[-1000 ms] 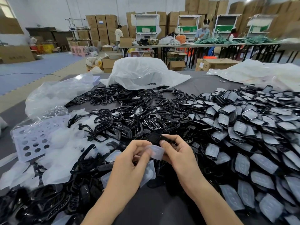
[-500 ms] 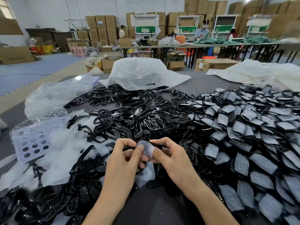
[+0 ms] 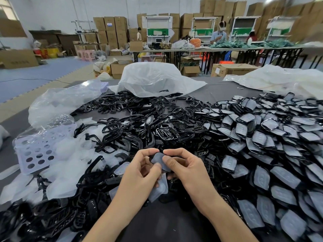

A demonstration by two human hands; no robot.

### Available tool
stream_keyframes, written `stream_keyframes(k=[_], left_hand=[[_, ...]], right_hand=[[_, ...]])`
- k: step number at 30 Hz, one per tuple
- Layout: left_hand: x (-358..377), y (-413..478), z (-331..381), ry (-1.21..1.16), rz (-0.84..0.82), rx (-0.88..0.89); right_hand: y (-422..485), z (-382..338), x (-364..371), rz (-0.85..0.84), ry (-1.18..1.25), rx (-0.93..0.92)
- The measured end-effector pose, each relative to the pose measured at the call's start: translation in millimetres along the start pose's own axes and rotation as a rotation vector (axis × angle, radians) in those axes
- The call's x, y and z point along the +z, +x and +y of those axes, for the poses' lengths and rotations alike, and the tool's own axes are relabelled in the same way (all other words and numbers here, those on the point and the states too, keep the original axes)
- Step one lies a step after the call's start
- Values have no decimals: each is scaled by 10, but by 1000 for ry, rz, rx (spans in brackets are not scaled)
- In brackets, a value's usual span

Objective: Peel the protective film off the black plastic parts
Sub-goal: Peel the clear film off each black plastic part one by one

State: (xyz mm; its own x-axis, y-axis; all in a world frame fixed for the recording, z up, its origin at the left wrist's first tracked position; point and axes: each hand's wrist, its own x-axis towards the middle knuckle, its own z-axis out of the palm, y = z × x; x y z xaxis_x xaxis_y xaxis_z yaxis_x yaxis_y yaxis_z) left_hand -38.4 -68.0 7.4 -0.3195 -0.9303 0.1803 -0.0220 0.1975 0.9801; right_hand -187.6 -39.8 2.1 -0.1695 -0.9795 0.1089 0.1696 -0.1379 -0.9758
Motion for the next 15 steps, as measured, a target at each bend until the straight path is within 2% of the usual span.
stream_keyframes(k=[4,9,15], left_hand=[[23,0,-11,-102,-13,-12],[15,22,-66,-35,37,20],[18,16,-46,22,-18,33]], right_hand=[[1,-14,-25,21,-14,-5],[-11,4,5,-1,-20,-12],[-14,14,9,-47,-3,-10]])
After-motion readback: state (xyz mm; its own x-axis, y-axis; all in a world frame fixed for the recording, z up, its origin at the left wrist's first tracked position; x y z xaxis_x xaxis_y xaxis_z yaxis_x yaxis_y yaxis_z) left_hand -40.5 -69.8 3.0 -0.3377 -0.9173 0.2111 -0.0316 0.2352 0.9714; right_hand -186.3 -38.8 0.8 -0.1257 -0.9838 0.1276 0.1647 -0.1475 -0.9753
